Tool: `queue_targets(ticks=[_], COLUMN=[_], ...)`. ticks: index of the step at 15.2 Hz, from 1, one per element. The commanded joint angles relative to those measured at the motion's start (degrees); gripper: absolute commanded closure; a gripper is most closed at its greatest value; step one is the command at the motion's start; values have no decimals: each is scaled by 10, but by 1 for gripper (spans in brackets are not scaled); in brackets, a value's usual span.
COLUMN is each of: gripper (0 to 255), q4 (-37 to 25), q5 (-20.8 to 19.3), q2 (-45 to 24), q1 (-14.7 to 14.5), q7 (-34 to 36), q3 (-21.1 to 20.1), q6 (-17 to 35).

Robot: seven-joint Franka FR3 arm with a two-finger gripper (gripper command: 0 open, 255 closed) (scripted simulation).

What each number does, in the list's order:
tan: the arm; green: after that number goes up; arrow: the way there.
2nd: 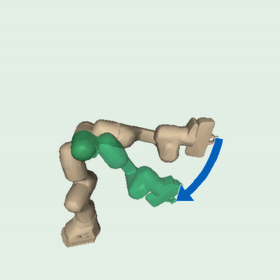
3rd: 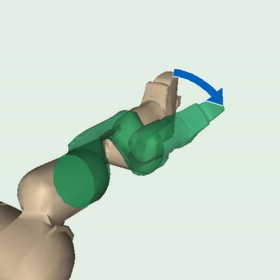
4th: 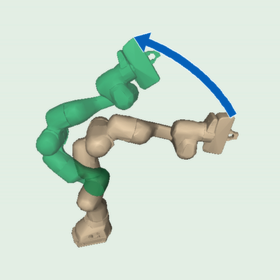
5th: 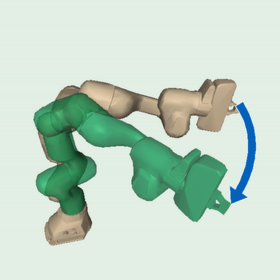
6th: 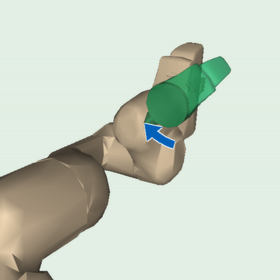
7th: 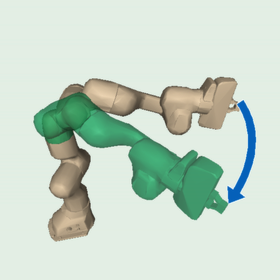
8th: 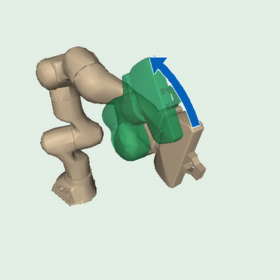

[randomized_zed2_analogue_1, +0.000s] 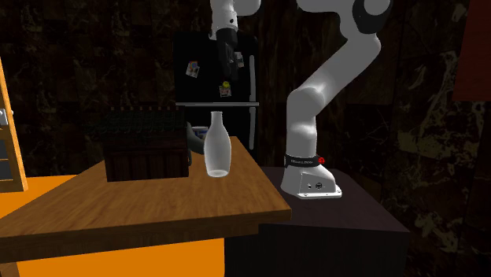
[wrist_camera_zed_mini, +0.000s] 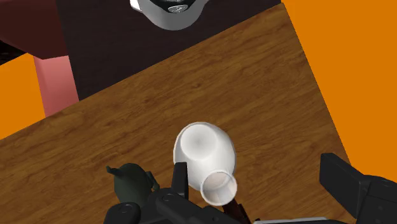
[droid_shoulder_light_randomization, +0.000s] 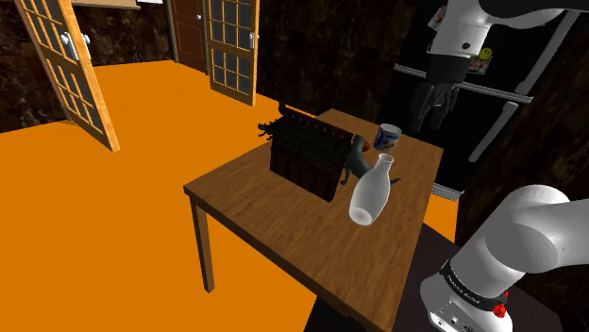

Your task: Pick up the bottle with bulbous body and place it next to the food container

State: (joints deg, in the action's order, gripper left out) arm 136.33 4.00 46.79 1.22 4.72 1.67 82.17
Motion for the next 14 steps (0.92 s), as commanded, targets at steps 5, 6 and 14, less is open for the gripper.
queue_targets(ticks=[5, 6, 14], gripper=[0, 0, 0], q4=[60, 73, 141], q5=[-10, -13, -29], q2=[-19, -26, -85], q1=[3, 3, 8], q7=[0, 0, 5], q3=[-9, -12, -23], q6=[95, 120, 270])
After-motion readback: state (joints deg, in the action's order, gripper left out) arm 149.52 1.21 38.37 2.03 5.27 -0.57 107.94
